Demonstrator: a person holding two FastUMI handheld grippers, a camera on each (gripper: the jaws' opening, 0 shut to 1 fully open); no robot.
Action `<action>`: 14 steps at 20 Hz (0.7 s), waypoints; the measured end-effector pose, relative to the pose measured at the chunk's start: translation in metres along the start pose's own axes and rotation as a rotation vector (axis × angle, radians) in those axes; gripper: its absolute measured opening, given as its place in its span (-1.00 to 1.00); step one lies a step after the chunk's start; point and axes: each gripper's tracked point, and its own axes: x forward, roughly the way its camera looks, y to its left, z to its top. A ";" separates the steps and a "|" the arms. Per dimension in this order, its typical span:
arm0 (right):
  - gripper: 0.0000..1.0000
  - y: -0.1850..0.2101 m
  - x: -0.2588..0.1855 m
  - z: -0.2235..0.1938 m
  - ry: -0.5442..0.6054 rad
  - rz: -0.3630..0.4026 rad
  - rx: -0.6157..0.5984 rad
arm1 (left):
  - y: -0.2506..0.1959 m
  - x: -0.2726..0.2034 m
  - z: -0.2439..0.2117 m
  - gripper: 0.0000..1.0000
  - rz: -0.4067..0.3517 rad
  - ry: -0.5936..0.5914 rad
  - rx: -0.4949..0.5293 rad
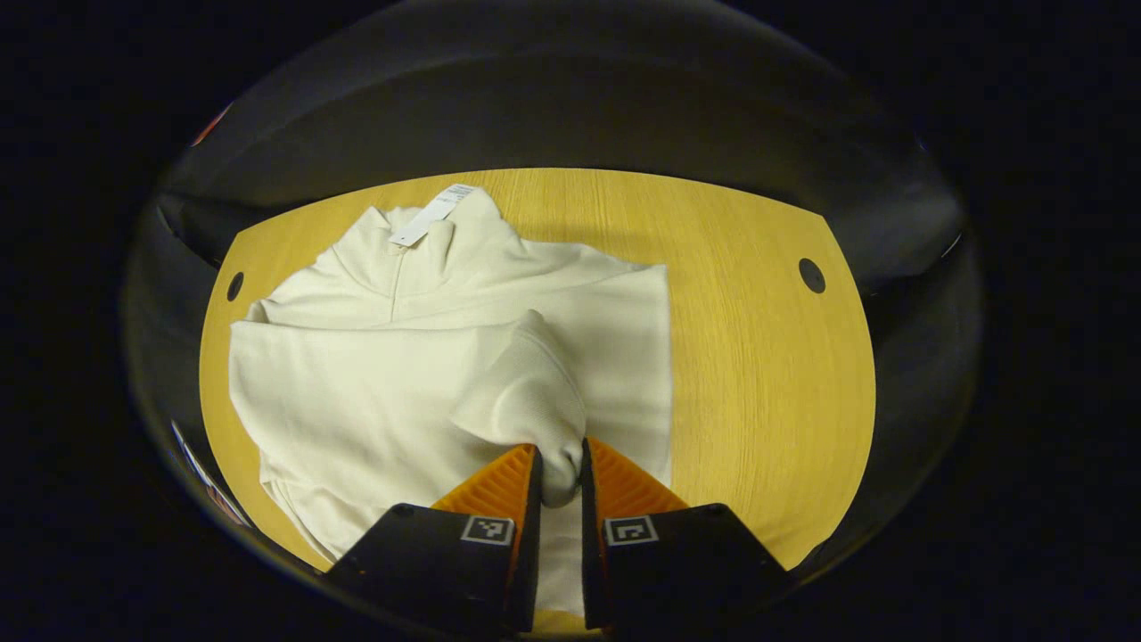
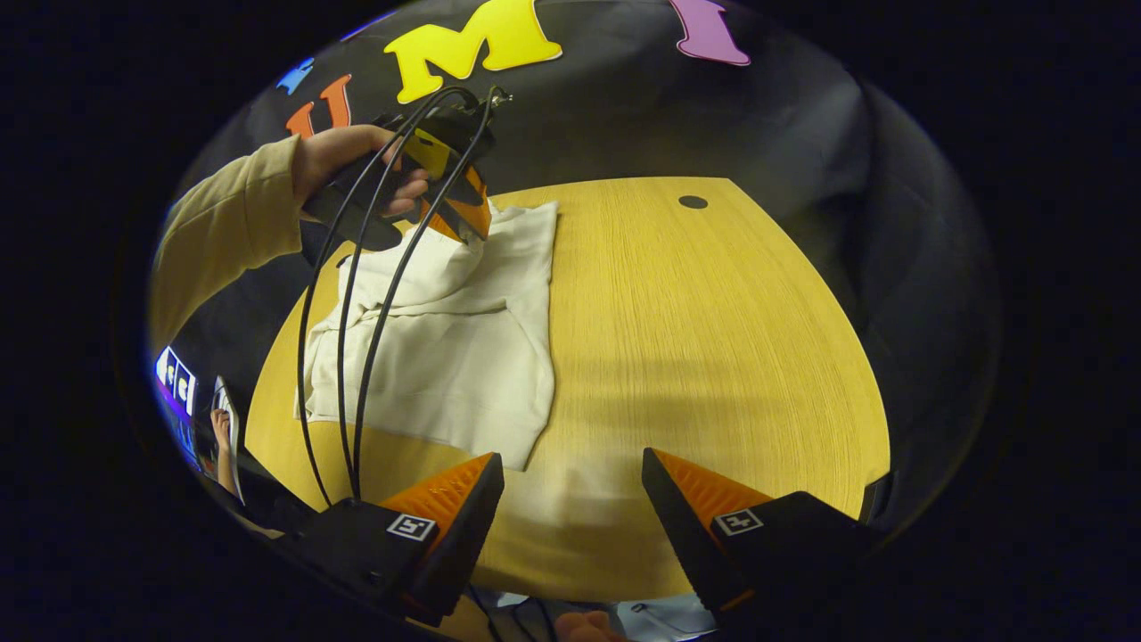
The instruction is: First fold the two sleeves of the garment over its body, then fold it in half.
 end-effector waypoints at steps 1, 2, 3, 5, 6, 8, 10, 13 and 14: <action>0.87 0.001 0.000 0.000 -0.001 -0.001 0.006 | -0.003 0.001 0.002 -0.48 -0.024 -0.013 -0.006; 0.94 0.001 -0.001 0.000 -0.003 -0.003 0.014 | -0.006 -0.002 0.001 -0.27 -0.045 -0.018 -0.016; 0.87 0.003 -0.001 0.002 -0.005 -0.001 0.021 | -0.009 -0.006 -0.002 -0.15 -0.059 -0.020 -0.025; 0.87 0.008 0.001 0.006 -0.014 0.000 0.026 | -0.006 -0.017 -0.003 0.26 -0.069 -0.042 -0.052; 0.87 0.013 0.001 0.009 -0.021 0.003 0.023 | -0.002 -0.022 -0.007 0.45 -0.073 -0.041 -0.066; 0.87 0.020 0.002 0.018 -0.036 0.003 0.009 | 0.012 -0.036 -0.019 0.69 -0.074 -0.041 -0.084; 0.87 0.026 0.001 0.029 -0.063 0.001 -0.003 | 0.034 -0.054 -0.035 0.95 -0.061 -0.045 -0.103; 0.87 0.038 -0.001 0.036 -0.085 -0.003 -0.008 | 0.077 -0.072 -0.057 0.99 -0.018 -0.090 -0.072; 0.94 0.042 0.000 0.035 -0.084 -0.007 -0.016 | 0.092 -0.079 -0.065 0.98 -0.011 -0.107 -0.061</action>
